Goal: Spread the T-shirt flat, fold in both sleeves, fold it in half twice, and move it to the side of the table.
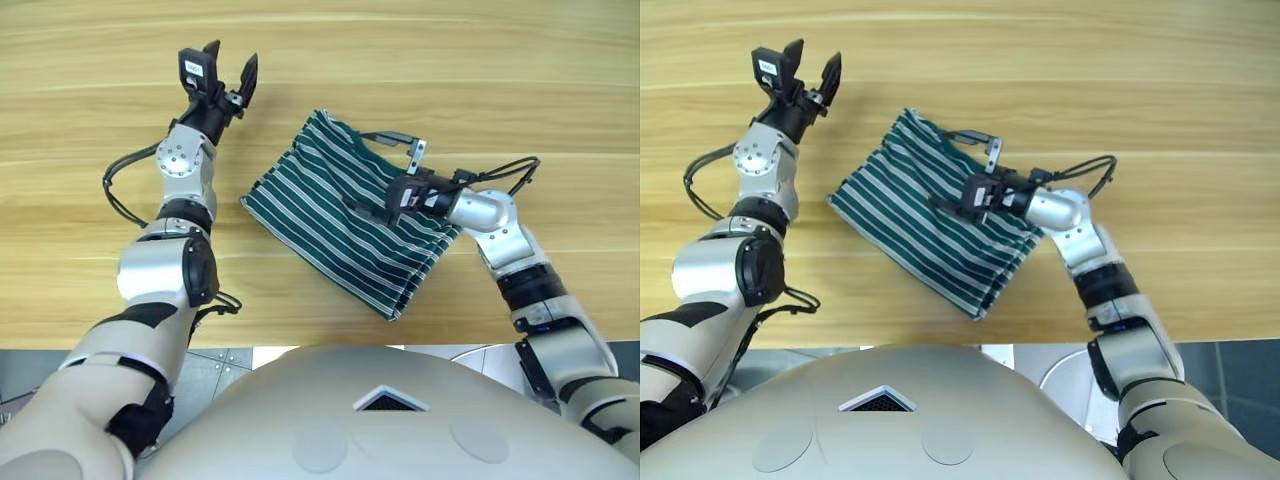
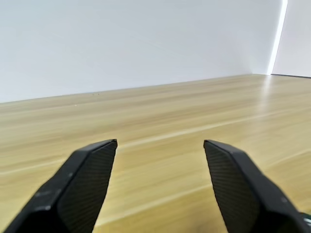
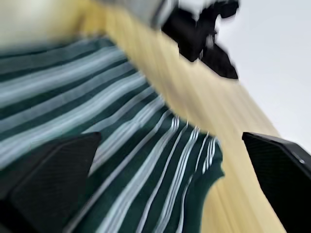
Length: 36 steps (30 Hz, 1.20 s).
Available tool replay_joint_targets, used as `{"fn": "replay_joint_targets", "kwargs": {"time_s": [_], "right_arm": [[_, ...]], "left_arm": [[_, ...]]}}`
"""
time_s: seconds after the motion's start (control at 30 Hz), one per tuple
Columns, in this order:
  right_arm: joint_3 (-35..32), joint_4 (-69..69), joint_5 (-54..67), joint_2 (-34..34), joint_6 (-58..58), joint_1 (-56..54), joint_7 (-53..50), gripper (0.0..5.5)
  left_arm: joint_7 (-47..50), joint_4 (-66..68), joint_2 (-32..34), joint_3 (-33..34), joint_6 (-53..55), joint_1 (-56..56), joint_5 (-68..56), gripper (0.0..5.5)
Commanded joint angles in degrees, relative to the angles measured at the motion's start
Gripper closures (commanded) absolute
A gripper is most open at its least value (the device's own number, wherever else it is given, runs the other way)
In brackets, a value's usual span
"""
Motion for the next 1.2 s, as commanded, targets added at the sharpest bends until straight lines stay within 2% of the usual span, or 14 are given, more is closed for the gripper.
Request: {"fn": "replay_joint_targets", "kwargs": {"time_s": [0.03, 0.2, 0.27, 0.37, 0.5, 0.6, 0.7, 0.77, 0.87, 0.97, 1.03, 1.1, 1.2], "right_arm": [[5.1, 7.7, -6.5, -0.1, -1.8, -2.7, 0.8, 0.13], [8.7, 21.9, -9.1, 0.9, -2.9, -8.0, 0.3, 0.13], [7.4, 27.3, -8.8, 3.4, 0.0, -10.9, -5.5, 0.13], [5.2, 38.5, -8.9, 6.8, 9.1, -15.4, -19.4, 0.13], [3.4, 47.2, -8.4, 7.4, 15.0, -15.9, -34.4, 0.13], [0.0, 50.1, -4.9, 8.9, 15.1, -13.2, -39.8, 0.13], [-1.1, 50.1, -3.8, 11.2, 12.1, -10.2, -39.6, 0.13], [-0.8, 46.9, -2.8, 13.0, 7.9, -7.5, -36.8, 0.13], [0.1, 28.6, 3.6, 15.4, 3.2, 1.3, -30.3, 0.13], [2.9, 3.7, 10.0, 14.2, 8.2, 11.1, -25.4, 0.13], [2.1, -7.9, 11.6, 13.4, 13.1, 14.8, -24.8, 0.13], [1.6, -16.3, 11.8, 13.8, 19.5, 17.1, -24.3, 0.13], [3.1, -20.9, 8.0, 12.0, 22.4, 19.2, -21.6, 0.13]], "left_arm": [[0.0, -0.4, -0.4, -0.8, -0.2, 0.1, 0.7, 2.19], [0.4, -0.3, -0.9, -1.4, -0.2, 0.3, 1.1, 2.19], [0.6, -0.3, -1.1, -1.6, -0.3, 0.4, 1.2, 2.19], [0.7, -0.3, -1.1, -2.0, -0.7, 0.6, 1.6, 2.19], [0.6, -0.5, -1.0, -1.8, -0.9, 0.6, 1.3, 2.19], [0.8, -0.4, -1.3, -1.7, -1.0, 0.8, 1.2, 2.19], [0.8, -0.5, -1.7, -1.9, -1.4, 1.1, 1.3, 2.19], [0.6, -0.8, -1.7, -2.1, -1.7, 1.3, 1.4, 2.19], [0.1, -1.3, -1.8, -2.1, -2.3, 1.5, 1.3, 2.19], [-0.1, -1.7, -2.1, -2.5, -3.2, 2.2, 1.5, 2.19], [-0.1, -1.9, -2.2, -2.8, -3.7, 2.5, 1.7, 2.19], [-0.2, -2.1, -2.3, -2.9, -4.0, 2.9, 1.6, 2.19], [-0.2, -2.4, -2.7, -3.4, -4.3, 3.2, 1.7, 2.19]]}}
